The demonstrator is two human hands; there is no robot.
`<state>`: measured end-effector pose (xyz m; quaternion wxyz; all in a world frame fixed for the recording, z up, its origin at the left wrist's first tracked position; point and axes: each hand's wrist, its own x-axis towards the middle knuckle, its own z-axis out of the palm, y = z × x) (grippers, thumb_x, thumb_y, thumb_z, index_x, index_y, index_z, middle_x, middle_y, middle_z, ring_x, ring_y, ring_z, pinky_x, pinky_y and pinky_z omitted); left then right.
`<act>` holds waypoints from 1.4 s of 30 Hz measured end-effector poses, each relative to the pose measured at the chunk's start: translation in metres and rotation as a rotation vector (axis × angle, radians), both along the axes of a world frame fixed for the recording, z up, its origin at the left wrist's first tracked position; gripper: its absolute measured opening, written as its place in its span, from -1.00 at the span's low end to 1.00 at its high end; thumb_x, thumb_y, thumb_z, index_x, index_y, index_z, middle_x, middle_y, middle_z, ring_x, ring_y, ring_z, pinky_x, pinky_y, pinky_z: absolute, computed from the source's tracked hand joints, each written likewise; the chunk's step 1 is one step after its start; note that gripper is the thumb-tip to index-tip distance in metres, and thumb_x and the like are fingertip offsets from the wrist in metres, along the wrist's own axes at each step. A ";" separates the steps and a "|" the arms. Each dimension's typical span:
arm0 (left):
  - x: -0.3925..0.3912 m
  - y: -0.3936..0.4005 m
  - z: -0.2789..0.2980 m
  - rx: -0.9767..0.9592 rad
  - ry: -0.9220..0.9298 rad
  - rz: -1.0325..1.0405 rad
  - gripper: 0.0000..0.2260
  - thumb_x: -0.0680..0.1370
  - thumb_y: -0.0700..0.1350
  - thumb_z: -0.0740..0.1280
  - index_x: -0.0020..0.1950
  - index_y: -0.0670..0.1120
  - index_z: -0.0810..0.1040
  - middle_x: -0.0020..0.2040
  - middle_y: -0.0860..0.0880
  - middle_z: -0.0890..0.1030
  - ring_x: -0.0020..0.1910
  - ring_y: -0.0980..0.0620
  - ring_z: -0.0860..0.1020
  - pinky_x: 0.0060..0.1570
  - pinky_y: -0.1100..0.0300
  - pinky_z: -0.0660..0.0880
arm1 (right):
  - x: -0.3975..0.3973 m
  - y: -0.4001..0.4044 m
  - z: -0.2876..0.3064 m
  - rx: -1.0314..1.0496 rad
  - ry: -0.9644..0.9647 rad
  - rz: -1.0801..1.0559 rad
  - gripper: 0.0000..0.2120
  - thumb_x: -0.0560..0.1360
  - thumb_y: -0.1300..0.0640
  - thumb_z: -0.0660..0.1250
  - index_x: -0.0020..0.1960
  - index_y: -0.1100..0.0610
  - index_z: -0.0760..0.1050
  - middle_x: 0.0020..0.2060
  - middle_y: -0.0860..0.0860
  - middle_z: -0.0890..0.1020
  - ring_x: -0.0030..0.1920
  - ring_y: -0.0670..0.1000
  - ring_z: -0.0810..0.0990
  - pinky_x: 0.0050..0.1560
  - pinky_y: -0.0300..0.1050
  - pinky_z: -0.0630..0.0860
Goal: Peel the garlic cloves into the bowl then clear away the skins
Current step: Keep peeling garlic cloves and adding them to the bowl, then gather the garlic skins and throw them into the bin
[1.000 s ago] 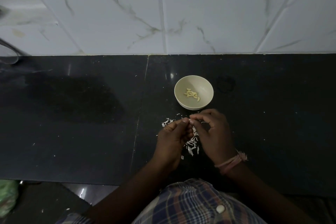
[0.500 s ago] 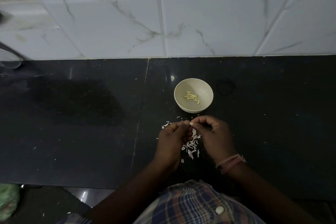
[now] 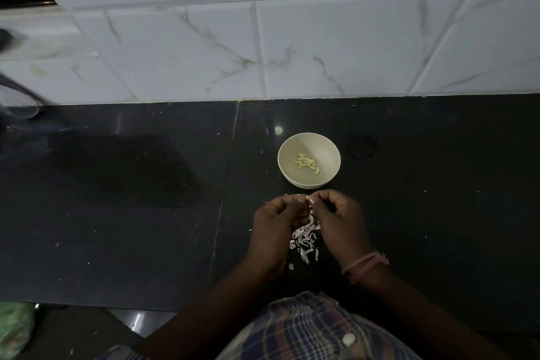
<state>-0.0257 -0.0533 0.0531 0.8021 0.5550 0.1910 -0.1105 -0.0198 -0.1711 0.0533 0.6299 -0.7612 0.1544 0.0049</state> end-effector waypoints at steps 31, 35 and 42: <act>0.036 0.020 -0.034 0.317 0.219 0.098 -0.86 0.50 -0.19 0.53 -0.10 -0.27 0.69 -0.31 -0.17 0.66 -0.40 0.03 0.58 -0.31 0.17 0.59 | 0.055 -0.028 -0.030 -0.426 -0.139 -0.053 -0.86 0.56 0.31 0.34 0.03 0.15 0.64 -0.03 0.02 0.60 0.01 -0.03 0.57 -0.06 -0.53 0.32; 0.029 0.037 -0.045 0.545 0.137 -0.048 -0.94 0.54 -0.23 0.45 -0.11 -0.13 0.72 -0.30 -0.07 0.70 -0.37 0.10 0.62 -0.19 0.13 0.60 | 0.005 -0.033 -0.055 -0.532 -0.148 0.026 -0.81 0.61 0.21 0.26 0.19 0.08 0.55 0.12 -0.02 0.51 0.12 -0.10 0.49 0.16 -0.25 0.47; 0.003 0.061 -0.062 1.063 -0.224 -0.237 -0.66 0.65 -0.25 0.24 0.39 -0.01 0.56 0.30 -0.02 0.59 0.23 0.09 0.55 0.25 0.20 0.46 | -0.055 -0.027 -0.103 -0.732 -0.014 0.071 -0.46 0.58 0.05 0.39 0.47 0.25 0.37 0.50 0.20 0.36 0.52 0.19 0.30 0.50 0.18 0.27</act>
